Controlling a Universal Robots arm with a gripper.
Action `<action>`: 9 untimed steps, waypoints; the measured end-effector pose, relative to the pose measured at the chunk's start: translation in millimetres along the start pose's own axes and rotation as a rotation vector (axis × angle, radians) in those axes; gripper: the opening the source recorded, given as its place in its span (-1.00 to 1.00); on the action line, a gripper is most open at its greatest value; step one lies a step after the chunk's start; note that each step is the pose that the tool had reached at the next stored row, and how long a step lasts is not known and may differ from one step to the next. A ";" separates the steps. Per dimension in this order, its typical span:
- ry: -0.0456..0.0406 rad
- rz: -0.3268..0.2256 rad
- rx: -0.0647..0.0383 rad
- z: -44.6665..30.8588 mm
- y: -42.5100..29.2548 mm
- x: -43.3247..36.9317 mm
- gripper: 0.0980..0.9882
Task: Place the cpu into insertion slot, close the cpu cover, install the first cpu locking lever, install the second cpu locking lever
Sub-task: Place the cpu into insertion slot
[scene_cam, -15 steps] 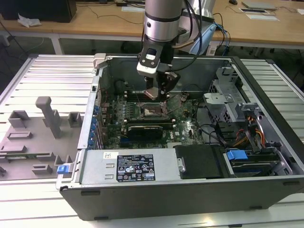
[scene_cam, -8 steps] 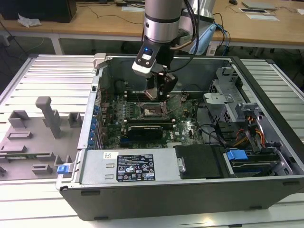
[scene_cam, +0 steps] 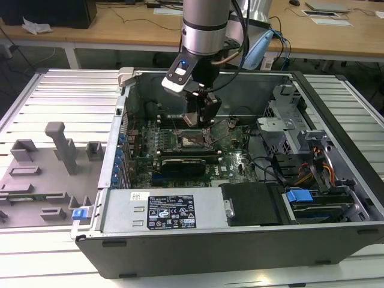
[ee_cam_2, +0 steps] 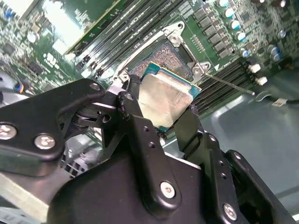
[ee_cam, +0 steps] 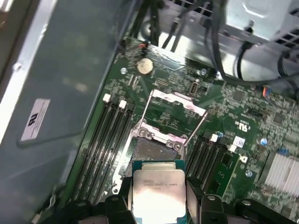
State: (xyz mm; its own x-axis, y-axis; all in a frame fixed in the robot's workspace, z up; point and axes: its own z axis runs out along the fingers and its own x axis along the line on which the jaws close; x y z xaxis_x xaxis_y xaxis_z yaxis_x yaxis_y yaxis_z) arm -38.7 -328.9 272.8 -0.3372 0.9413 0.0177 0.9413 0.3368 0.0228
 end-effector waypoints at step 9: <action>-0.0050 0.172 -0.020 4.7 0.1 0.3 0.00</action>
State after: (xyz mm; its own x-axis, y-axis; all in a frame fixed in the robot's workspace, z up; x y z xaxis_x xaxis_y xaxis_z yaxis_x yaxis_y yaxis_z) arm -38.7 -328.5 268.1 -0.1714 0.9850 0.0181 0.9845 0.1705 0.0402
